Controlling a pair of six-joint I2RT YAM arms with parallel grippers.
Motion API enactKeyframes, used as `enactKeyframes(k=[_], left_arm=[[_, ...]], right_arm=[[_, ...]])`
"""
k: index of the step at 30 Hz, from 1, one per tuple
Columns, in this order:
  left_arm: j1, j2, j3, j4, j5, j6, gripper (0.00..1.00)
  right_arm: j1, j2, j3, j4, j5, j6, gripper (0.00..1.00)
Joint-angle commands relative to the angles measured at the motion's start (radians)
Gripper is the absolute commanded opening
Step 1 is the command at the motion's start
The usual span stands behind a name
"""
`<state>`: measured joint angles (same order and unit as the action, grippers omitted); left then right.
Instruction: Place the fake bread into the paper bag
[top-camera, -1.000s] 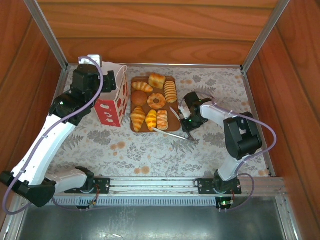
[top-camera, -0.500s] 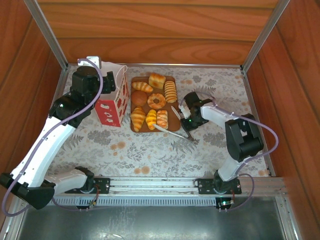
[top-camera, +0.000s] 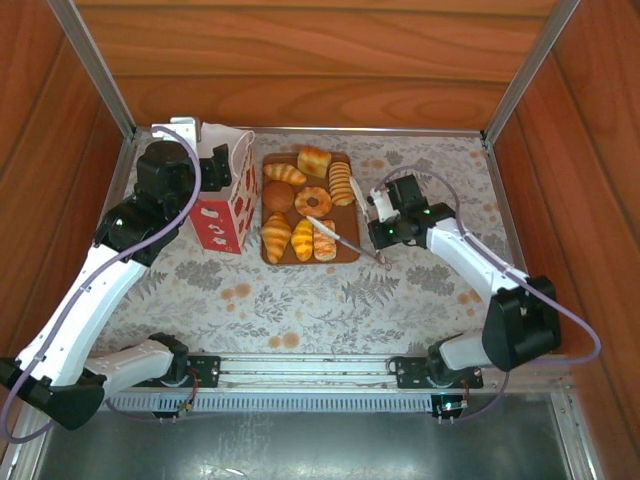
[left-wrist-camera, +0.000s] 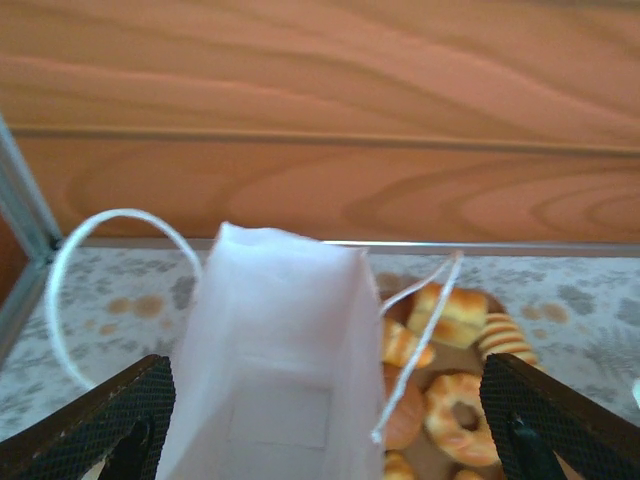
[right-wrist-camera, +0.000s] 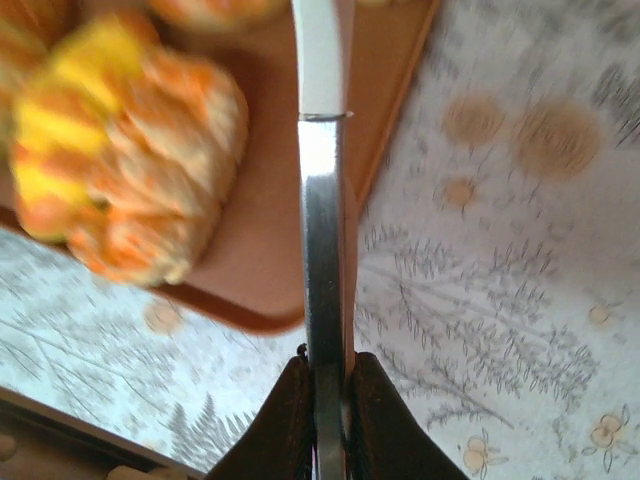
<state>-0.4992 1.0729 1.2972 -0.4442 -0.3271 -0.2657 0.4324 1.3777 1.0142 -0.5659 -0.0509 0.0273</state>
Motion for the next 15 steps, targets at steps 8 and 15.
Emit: enactKeyframes(k=[8, 15], left_arm=[[-0.007, 0.021, -0.178, 0.445, 0.451, -0.184, 0.84], [-0.06, 0.15, -0.161, 0.56, 0.61, -0.224, 0.84]], right_arm=[[-0.027, -0.095, 0.071, 0.38, -0.104, 0.406, 0.0], [-0.027, -0.075, 0.141, 0.422, -0.082, 0.575, 0.0]])
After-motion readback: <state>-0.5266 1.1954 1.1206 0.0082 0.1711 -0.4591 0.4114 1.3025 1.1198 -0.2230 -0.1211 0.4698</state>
